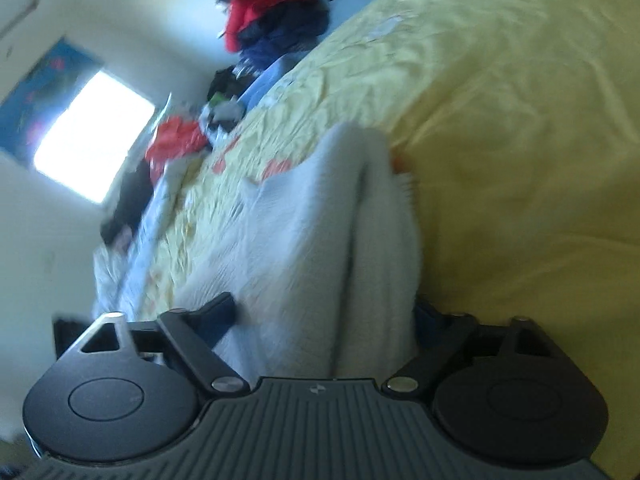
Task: Fold small clothes
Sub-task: 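Grasp the folded cardigan end with both grippers and lift it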
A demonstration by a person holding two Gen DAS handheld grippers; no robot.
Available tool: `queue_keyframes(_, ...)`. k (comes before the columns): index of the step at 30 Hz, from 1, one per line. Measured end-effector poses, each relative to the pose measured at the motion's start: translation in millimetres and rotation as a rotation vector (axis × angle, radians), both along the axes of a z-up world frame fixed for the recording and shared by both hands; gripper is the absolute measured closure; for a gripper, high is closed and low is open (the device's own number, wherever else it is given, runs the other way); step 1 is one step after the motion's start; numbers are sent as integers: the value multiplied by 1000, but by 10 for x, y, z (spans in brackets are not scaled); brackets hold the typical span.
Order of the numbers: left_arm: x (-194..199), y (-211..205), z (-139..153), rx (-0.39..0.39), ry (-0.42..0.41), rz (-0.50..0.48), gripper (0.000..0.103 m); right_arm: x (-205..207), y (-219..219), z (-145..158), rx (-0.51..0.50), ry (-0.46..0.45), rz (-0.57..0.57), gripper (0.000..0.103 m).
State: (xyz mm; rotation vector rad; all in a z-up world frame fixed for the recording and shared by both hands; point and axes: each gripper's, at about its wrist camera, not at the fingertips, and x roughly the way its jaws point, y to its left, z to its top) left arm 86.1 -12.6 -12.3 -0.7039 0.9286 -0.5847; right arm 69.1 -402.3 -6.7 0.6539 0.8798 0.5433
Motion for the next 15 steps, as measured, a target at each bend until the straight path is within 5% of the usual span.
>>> queue_keyframes(5,-110,-7,301,113,-102,-4,55,-128,158,211,-64,-43,13,46)
queue_keyframes(15,0,720,861,304,-209,118,55,212,956,390,49,-103,100,53)
